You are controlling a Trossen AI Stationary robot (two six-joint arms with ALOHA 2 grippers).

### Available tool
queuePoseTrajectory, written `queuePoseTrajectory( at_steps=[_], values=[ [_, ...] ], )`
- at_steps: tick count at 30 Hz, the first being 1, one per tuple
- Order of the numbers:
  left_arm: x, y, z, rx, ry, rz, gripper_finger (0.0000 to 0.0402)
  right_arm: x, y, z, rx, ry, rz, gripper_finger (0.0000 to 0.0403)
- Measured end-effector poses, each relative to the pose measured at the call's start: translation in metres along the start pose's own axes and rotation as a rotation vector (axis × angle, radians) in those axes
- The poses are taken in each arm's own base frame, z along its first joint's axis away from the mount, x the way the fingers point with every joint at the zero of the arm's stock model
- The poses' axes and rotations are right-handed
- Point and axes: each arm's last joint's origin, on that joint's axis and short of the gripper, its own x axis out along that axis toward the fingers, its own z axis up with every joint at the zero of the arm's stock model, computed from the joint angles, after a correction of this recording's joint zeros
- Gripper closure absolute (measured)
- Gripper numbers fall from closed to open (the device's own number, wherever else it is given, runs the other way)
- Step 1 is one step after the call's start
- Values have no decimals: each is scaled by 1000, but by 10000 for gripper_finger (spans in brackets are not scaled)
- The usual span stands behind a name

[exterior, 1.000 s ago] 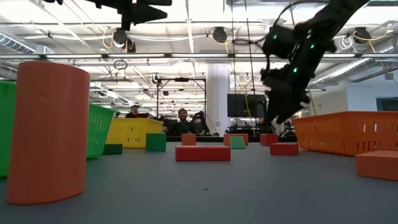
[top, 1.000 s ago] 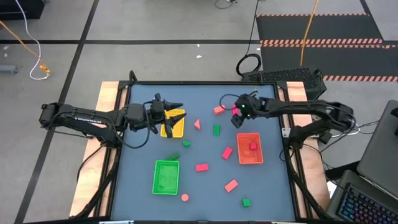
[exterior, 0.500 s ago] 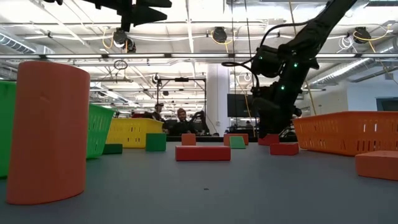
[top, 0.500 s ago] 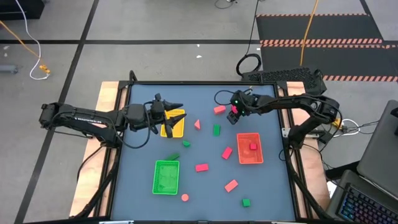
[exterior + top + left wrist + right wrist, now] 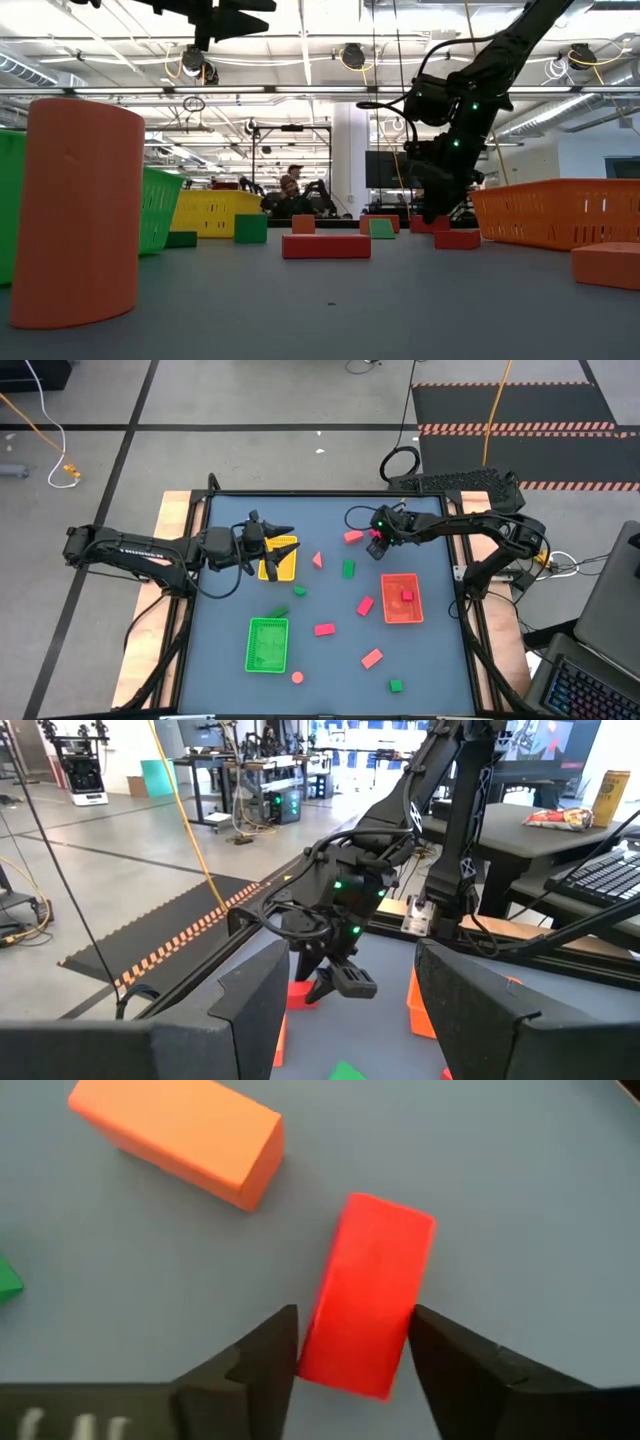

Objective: Sort & place blocks by color
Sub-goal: Put the red block into the orange bin

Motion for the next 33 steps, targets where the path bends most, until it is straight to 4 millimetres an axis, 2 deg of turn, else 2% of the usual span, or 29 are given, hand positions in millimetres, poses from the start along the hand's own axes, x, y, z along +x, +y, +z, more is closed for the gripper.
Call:
queuePoseTrajectory(
  at_steps=[4, 11, 15, 18, 24, 29, 33],
  values=[
    [0, 0, 0, 0, 0, 0, 181, 0, 0, 0, -40, -2, 1, 281],
    [0, 0, 0, 1, 1, 0, 181, 0, 1, 0, -114, -3, 2, 285],
    [0, 0, -1, 5, 12, 1, 181, -8, 1, -2, -144, 3, 8, 285],
    [0, 0, -2, 9, 23, 1, 181, -25, 4, -2, -158, -27, 23, 285],
    [0, 0, -3, 10, 26, 2, 181, -73, 17, -7, -171, -143, 94, 285],
    [0, 0, -3, 10, 26, 2, 181, -108, 35, -25, -164, -165, 219, 285],
    [0, 0, -2, 4, 22, 2, 181, -128, 52, -44, -155, -137, 317, 285]
  ],
)
